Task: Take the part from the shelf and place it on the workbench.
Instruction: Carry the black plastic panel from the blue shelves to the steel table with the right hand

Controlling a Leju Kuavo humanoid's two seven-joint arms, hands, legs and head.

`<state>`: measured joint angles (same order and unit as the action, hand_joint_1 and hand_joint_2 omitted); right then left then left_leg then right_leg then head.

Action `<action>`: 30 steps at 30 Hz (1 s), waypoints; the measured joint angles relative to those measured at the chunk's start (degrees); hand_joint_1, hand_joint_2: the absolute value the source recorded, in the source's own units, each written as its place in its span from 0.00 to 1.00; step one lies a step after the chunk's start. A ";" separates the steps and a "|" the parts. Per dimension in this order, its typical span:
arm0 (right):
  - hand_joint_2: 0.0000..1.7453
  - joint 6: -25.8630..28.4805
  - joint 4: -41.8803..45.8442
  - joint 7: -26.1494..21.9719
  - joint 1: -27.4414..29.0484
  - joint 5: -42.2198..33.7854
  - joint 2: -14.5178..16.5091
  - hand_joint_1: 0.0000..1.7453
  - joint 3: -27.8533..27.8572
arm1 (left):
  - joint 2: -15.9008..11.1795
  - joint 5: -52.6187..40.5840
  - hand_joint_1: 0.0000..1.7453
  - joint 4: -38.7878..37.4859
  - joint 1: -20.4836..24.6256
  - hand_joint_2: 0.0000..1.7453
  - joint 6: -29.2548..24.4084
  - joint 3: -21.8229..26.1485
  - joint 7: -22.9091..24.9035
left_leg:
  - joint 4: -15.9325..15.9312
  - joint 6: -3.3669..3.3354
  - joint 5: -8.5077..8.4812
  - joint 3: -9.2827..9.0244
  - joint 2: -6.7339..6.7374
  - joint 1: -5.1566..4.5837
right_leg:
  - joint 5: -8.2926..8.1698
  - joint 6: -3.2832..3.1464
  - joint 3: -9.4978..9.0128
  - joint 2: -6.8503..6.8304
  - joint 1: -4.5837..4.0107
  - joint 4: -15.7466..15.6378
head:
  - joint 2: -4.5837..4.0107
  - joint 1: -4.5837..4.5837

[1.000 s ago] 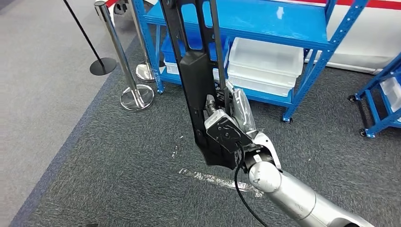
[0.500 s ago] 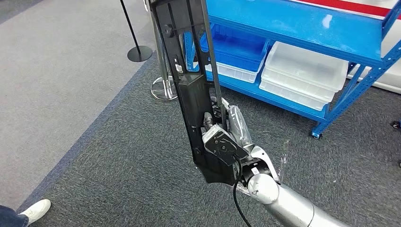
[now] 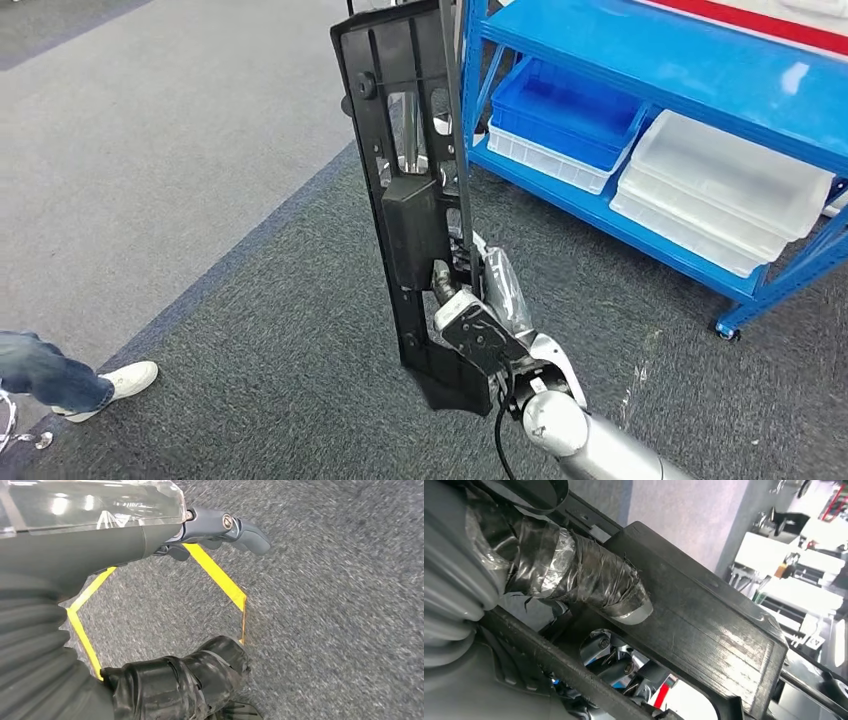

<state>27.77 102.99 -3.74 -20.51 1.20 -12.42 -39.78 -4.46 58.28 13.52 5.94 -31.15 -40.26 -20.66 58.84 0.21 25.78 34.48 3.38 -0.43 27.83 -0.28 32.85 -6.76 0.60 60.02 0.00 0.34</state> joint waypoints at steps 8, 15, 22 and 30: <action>1.00 0.86 3.78 2.67 3.30 2.71 -2.19 1.00 2.43 | 0.03 -0.73 0.00 -0.05 -0.11 1.00 0.29 0.00 0.88 | -1.35 -2.15 -1.53 0.15 -4.87 0.61 | 7.46 1.28 6.40 6.71 0.05 14.49 | 0.00 -0.45; 1.00 0.92 6.67 4.96 4.04 4.69 -3.81 1.00 3.90 | 0.01 -0.85 0.00 -0.05 -0.06 1.00 0.41 -0.01 0.94 | 1.14 -0.82 -1.21 2.02 -10.56 0.77 | 0.79 1.29 0.58 11.38 0.93 1.50 | 0.00 -0.37; 1.00 0.86 8.39 5.66 4.25 5.91 -4.34 1.00 4.70 | 0.18 -1.35 0.00 -0.07 -0.24 1.00 0.44 -0.04 0.94 | 11.85 1.38 4.01 8.04 -4.42 0.81 | 0.05 -0.45 0.42 5.95 0.87 0.78 | 0.00 0.79; 1.00 0.69 9.39 6.35 4.35 6.27 -4.66 1.00 5.38 | 0.18 -1.62 0.00 -0.06 0.02 1.00 0.56 -0.05 0.94 | 0.63 -0.56 -0.76 1.29 0.61 -0.21 | 0.67 0.14 -0.40 -0.19 0.07 0.30 | 0.00 0.78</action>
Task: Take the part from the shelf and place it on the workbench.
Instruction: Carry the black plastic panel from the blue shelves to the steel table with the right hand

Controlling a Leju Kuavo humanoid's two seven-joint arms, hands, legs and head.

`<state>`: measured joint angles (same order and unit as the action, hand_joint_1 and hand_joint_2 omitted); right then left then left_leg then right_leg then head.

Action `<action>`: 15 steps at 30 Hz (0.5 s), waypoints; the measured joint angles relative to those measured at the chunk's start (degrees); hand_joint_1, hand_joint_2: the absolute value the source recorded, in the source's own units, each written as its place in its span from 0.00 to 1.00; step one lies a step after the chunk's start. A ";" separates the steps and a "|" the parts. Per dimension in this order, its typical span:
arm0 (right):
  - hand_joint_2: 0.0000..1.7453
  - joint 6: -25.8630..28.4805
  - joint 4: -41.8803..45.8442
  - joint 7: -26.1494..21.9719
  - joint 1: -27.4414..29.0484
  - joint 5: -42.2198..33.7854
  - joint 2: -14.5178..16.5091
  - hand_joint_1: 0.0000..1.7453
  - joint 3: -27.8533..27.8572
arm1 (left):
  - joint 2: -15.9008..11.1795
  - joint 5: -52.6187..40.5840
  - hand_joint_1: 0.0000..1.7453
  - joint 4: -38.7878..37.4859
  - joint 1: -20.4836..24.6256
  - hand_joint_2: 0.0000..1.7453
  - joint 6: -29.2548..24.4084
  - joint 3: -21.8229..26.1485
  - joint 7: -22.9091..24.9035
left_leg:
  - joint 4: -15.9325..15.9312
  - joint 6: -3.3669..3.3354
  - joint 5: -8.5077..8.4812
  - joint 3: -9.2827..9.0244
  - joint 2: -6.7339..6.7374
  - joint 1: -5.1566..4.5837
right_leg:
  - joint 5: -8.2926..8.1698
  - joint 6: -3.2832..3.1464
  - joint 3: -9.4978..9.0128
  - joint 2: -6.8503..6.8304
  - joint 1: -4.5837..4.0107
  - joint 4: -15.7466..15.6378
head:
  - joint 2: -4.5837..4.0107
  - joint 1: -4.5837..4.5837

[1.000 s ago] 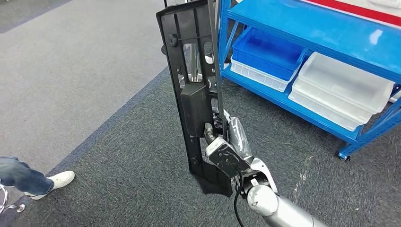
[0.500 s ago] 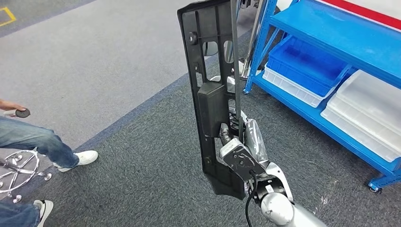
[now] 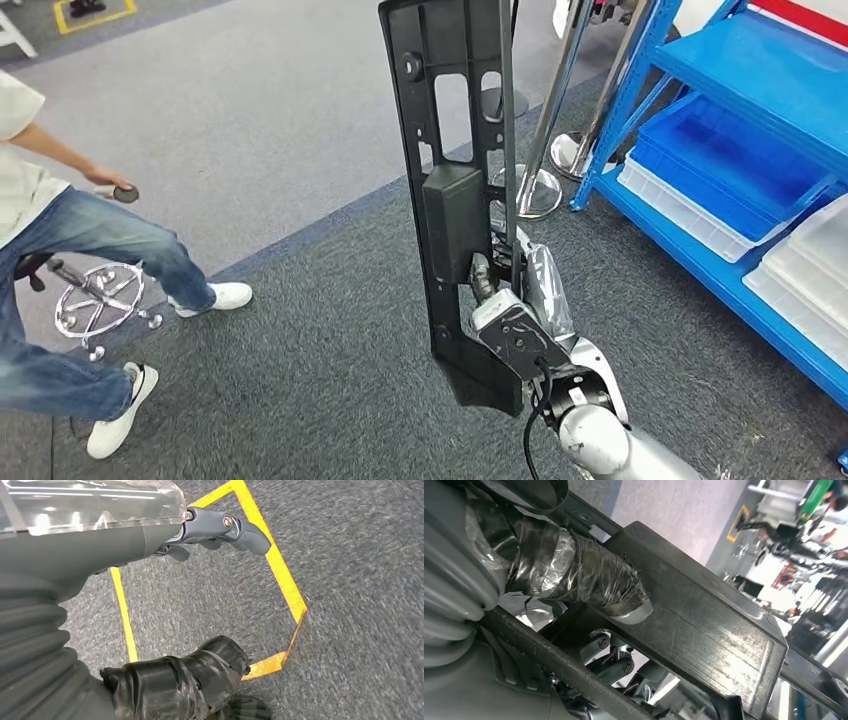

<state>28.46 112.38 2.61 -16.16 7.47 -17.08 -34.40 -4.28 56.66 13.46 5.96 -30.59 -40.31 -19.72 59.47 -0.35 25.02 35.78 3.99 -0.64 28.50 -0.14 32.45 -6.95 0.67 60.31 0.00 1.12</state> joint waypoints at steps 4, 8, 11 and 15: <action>1.00 -0.12 0.45 0.68 0.02 0.49 -0.38 1.00 0.23 | 0.05 0.04 0.00 -0.02 -0.33 1.00 0.03 -0.03 -0.09 | -1.71 -1.26 -0.81 -0.72 -2.64 0.15 | 0.88 1.08 -0.45 0.65 -0.09 0.20 | 0.00 -0.10; 1.00 -0.12 0.94 1.26 0.28 1.37 -0.86 1.00 0.60 | 0.24 0.37 0.00 -0.02 -0.05 1.00 0.06 -0.04 -0.17 | -2.46 -2.03 -1.22 -1.19 -5.51 0.64 | 6.53 1.26 5.74 6.66 0.02 12.66 | 0.00 -0.38; 1.00 -0.25 1.03 2.12 0.53 2.31 -1.29 1.00 0.67 | 0.42 0.37 0.00 -0.02 -0.02 1.00 0.11 -0.05 0.01 | -1.90 -1.91 -0.98 -1.17 -8.38 0.76 | 3.79 1.48 6.34 7.28 0.27 12.12 | 0.00 -0.43; 1.00 -0.49 1.55 3.02 0.34 3.25 -1.71 1.00 0.83 | 0.49 0.37 0.00 -0.02 0.01 1.00 0.25 -0.06 0.34 | 0.17 -0.55 -0.12 0.03 -11.87 0.93 | -0.75 1.72 1.54 11.83 1.18 0.96 | 0.00 -0.39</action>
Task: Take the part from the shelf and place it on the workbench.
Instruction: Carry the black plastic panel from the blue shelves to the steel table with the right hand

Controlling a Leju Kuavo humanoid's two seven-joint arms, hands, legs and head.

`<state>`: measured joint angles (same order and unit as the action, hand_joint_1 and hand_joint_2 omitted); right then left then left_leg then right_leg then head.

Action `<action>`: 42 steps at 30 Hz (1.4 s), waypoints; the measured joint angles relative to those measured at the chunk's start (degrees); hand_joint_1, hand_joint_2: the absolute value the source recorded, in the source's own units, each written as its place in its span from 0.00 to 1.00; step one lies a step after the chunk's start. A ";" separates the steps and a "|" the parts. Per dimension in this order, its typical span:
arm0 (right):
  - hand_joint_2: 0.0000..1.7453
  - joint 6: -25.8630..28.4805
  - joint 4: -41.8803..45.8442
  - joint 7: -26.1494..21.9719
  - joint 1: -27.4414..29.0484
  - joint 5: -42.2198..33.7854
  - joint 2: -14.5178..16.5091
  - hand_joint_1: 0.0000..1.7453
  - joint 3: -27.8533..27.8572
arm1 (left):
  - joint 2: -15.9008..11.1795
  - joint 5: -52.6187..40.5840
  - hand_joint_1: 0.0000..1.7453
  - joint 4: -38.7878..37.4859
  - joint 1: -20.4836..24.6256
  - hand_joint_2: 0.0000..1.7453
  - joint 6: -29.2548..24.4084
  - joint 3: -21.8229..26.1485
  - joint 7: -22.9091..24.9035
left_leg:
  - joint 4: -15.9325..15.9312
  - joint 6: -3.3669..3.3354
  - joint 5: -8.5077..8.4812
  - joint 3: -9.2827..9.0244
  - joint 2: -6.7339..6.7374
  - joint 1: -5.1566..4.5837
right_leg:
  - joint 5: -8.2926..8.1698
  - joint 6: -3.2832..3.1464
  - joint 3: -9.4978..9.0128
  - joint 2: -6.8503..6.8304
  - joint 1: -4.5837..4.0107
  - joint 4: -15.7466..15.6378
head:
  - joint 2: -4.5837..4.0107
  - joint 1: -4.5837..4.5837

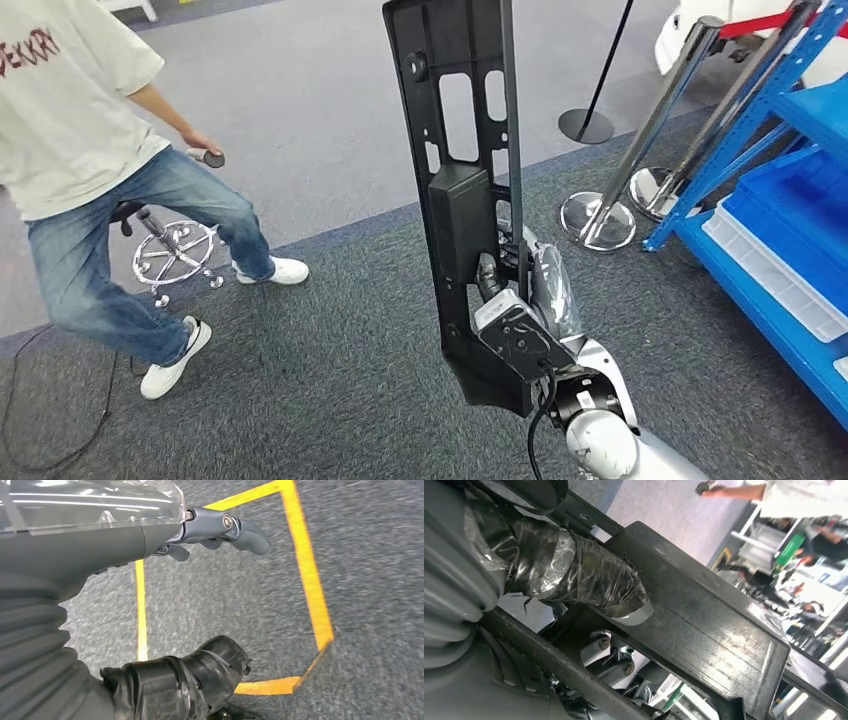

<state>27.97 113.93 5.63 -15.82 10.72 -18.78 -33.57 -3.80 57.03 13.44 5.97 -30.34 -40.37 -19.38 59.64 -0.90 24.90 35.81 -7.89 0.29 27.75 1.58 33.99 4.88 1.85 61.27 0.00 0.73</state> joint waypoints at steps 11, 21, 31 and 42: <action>1.00 -0.84 0.84 1.34 -0.67 1.28 -0.30 1.00 0.04 | 0.34 0.17 0.00 0.02 -0.21 1.00 0.01 -0.07 0.14 | 13.39 1.61 3.71 8.04 7.73 -0.05 | 0.84 -2.13 -1.25 -8.46 -0.85 -0.41 | 0.00 0.88; 1.00 -1.56 1.68 2.27 -2.31 2.23 -0.66 1.00 0.04 | 0.09 0.05 0.00 0.02 -0.36 1.00 0.11 -0.09 0.13 | -2.38 -1.66 -1.58 -0.44 8.21 -0.86 | 4.38 -0.29 -1.48 -8.35 -1.27 2.45 | 0.00 0.60; 1.00 -1.62 2.10 2.98 -2.23 2.80 -1.34 1.00 0.02 | 0.02 0.01 0.00 0.00 0.03 1.00 0.18 -0.19 0.60 | 0.81 -0.29 0.19 0.79 -0.41 -0.11 | -0.29 0.40 0.97 0.94 0.09 0.50 | 0.00 0.54; 1.00 -0.70 3.29 2.89 -1.97 2.85 -1.87 1.00 0.07 | -0.01 0.70 0.00 0.02 -0.24 1.00 0.14 -0.24 0.70 | 11.09 1.42 2.33 7.32 7.85 0.26 | 0.37 -1.93 -1.39 -8.34 -0.94 -1.08 | 0.00 1.19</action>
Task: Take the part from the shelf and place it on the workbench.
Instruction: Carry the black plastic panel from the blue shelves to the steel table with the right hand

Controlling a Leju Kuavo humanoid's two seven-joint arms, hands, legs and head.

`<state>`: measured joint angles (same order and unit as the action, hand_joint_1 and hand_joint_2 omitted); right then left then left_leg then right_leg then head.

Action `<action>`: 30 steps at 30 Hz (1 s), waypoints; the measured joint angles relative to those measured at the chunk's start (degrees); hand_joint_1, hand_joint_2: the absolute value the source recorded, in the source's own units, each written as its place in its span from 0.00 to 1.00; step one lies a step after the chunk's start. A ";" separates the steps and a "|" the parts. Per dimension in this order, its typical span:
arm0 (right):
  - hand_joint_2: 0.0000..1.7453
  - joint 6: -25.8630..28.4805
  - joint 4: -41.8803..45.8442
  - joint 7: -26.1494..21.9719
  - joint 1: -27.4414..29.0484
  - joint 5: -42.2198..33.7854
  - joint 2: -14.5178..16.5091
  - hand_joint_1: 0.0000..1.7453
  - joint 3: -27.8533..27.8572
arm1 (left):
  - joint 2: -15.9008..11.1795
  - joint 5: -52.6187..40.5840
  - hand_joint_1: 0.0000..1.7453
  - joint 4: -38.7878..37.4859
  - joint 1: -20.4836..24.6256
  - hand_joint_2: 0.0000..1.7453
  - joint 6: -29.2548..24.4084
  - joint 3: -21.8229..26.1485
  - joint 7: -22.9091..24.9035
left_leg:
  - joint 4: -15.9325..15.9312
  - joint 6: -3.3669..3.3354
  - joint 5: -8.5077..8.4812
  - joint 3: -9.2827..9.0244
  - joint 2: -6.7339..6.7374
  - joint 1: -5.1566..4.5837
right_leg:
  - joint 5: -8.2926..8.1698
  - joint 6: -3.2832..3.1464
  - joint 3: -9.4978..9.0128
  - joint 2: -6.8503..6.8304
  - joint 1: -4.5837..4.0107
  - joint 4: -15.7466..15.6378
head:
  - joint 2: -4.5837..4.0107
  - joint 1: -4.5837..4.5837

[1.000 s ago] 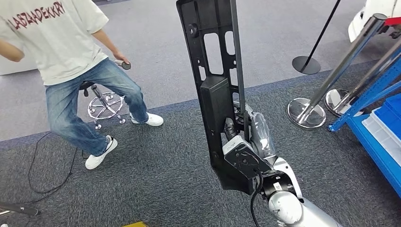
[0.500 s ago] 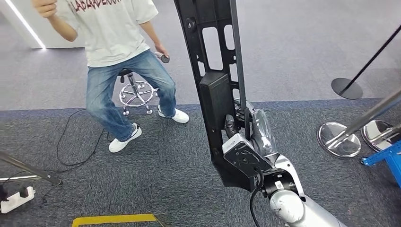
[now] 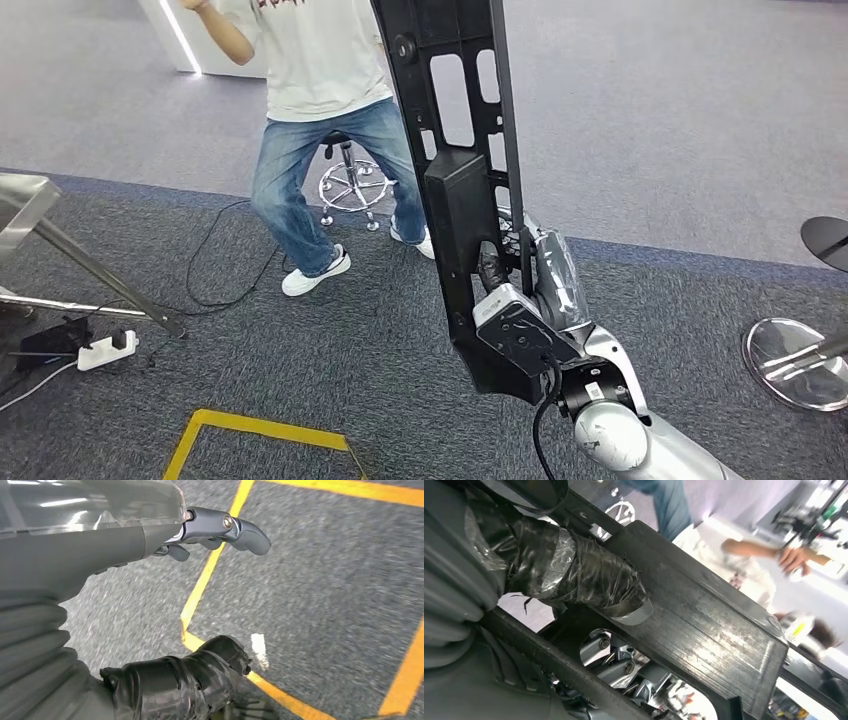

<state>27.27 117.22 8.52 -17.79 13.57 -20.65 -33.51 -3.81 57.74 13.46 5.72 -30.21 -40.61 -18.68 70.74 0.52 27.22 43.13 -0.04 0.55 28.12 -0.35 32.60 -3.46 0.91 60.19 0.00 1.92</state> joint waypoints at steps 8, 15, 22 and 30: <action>1.00 0.04 1.24 -0.07 0.06 -0.18 -0.61 1.00 0.33 | -0.16 0.04 0.00 -0.01 -0.06 1.00 -0.02 0.00 0.01 | -12.40 -2.72 -3.69 -6.71 1.90 -1.48 | 1.79 1.93 -1.69 -2.30 -0.17 -0.05 | 0.00 -0.15; 1.00 -0.09 1.68 0.14 0.42 -0.17 -1.50 1.00 0.59 | -0.15 -0.01 0.00 -0.02 0.24 1.00 0.29 -0.02 -0.13 | -12.54 -3.67 -3.33 -7.74 -3.66 -0.89 | 4.21 2.43 6.76 3.74 0.19 12.58 | 0.00 -0.58; 1.00 -0.57 1.85 0.11 0.20 -0.21 -1.86 1.00 0.63 | -0.13 -0.18 0.00 -0.02 -0.14 1.00 0.37 -0.04 -0.24 | -10.38 -1.25 -2.51 -5.85 -8.74 -0.13 | -0.83 1.51 1.82 7.04 0.78 0.67 | 0.00 -0.56; 1.00 -0.81 2.02 0.05 0.05 -0.15 -1.86 1.00 0.65 | -0.05 -0.27 0.00 0.00 -0.10 1.00 0.40 -0.09 -0.20 | 2.84 -0.27 1.46 1.64 -0.21 -0.30 | -0.21 0.02 0.10 0.34 0.07 -0.42 | 0.00 0.09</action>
<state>26.46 119.25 8.57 -17.74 13.42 -22.51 -32.86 -3.86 57.46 13.46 5.62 -29.80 -40.70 -18.87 73.58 0.25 28.69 44.77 -0.24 0.25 27.91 -0.33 32.70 -3.11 0.97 59.76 0.00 2.01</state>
